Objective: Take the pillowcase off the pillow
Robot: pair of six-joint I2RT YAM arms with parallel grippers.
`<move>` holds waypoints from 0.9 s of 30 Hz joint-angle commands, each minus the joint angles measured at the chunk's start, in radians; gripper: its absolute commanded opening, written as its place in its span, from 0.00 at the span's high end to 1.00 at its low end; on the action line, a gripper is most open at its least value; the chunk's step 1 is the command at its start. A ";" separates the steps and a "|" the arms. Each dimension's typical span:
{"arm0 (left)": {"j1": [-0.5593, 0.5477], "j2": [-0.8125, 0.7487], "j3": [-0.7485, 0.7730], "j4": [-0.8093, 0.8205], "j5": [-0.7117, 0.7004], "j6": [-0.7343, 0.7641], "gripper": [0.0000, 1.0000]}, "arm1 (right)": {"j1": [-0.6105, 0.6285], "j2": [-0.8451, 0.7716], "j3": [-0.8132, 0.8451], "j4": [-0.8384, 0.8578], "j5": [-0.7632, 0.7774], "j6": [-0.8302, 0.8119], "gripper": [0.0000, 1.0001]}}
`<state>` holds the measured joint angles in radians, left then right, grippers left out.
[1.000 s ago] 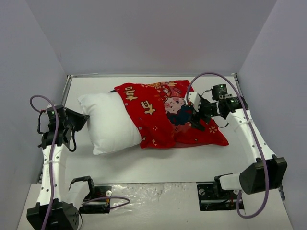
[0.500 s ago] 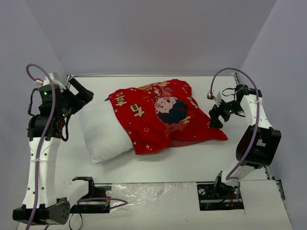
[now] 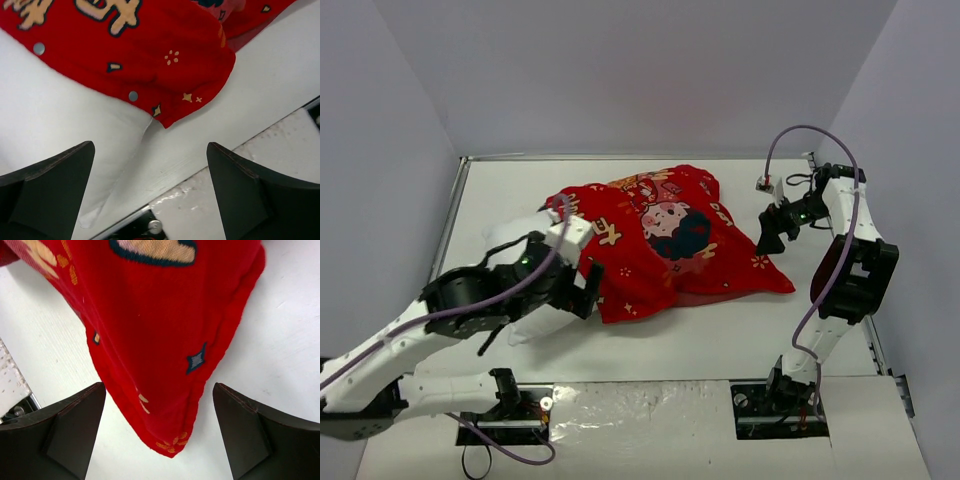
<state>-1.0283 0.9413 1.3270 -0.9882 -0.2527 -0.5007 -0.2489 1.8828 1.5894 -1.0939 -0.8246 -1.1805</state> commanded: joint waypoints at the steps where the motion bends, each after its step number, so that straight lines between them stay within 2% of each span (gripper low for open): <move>1: -0.168 0.189 0.107 -0.142 -0.235 0.227 0.05 | 0.002 0.001 0.059 -0.052 -0.030 0.044 0.16; 2: -0.214 0.277 0.119 -0.233 -0.297 0.294 0.04 | 0.002 -0.008 0.064 -0.038 -0.016 0.042 0.15; 4: -0.217 0.298 0.089 -0.241 -0.293 0.319 0.04 | 0.002 -0.014 0.064 -0.035 -0.011 0.038 0.15; 8: -0.219 0.252 -0.047 -0.097 -0.272 0.431 0.03 | 0.002 -0.022 0.066 -0.015 -0.005 0.036 0.14; 13: -0.188 0.277 -0.074 -0.078 -0.278 0.447 0.04 | 0.003 -0.010 0.086 0.000 -0.015 0.065 0.13; 19: -0.141 0.389 -0.077 -0.069 -0.255 0.464 0.05 | 0.033 0.021 0.118 0.042 -0.016 0.130 0.13; 27: -0.041 0.514 -0.066 -0.129 -0.336 0.491 0.04 | 0.086 0.045 0.133 0.112 -0.004 0.216 0.12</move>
<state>-1.1072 1.4536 1.2282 -1.0561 -0.5270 -0.0376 -0.1745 1.9179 1.6928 -0.9825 -0.8257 -1.0145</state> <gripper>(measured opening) 0.959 0.877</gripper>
